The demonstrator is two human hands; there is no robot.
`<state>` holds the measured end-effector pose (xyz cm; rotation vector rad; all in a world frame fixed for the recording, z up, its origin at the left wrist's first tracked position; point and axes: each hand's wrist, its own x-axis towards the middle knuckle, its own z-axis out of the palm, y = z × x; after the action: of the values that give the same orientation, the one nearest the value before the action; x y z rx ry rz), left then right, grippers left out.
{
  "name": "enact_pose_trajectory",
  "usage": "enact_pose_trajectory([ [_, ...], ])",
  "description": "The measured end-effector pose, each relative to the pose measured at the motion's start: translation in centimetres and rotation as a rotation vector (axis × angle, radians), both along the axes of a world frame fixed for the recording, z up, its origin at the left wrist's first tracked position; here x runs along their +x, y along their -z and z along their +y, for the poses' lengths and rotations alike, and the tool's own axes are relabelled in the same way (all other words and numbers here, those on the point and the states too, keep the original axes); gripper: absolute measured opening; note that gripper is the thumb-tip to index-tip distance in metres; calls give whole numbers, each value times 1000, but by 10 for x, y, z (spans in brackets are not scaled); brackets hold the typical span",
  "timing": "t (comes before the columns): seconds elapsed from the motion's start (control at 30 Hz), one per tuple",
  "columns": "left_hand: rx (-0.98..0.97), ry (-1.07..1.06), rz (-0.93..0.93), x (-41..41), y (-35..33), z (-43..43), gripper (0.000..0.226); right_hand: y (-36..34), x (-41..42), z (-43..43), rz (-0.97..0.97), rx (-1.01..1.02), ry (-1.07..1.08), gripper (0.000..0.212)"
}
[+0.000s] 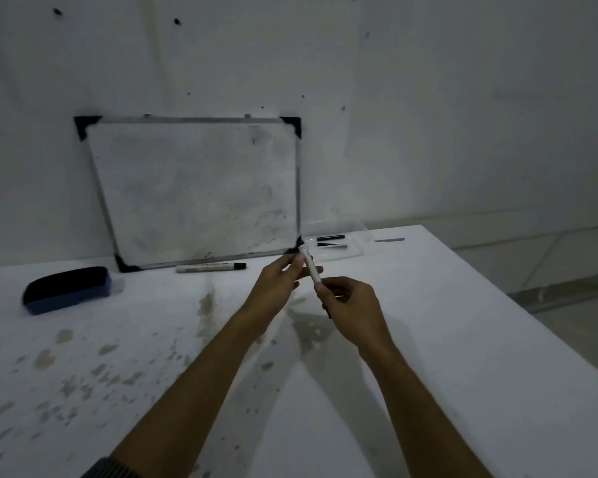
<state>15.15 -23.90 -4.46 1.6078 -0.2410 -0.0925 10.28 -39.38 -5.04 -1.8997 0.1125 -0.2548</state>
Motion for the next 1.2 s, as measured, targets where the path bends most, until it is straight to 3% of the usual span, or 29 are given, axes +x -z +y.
enact_pose_trajectory([
  [0.17,522,-242,-184,22,36,1,31,-6,29,-53,31,-90,43,12],
  [0.27,542,-277,-231,23,51,12,29,0,40,-57,53,-74,1,8],
  [0.4,602,-432,-270,23,50,34,24,14,52,-30,54,-219,-76,14],
  [0.67,967,-650,-209,8,54,140,38,19,89,58,-119,-485,-215,21],
  [0.83,790,-713,-132,3,56,164,76,23,109,121,-267,-641,-286,24],
  [0.93,780,-776,-123,6,56,163,94,28,116,147,-328,-680,-298,20],
  [1.2,847,-850,-129,12,65,169,103,38,126,176,-398,-762,-217,22],
])
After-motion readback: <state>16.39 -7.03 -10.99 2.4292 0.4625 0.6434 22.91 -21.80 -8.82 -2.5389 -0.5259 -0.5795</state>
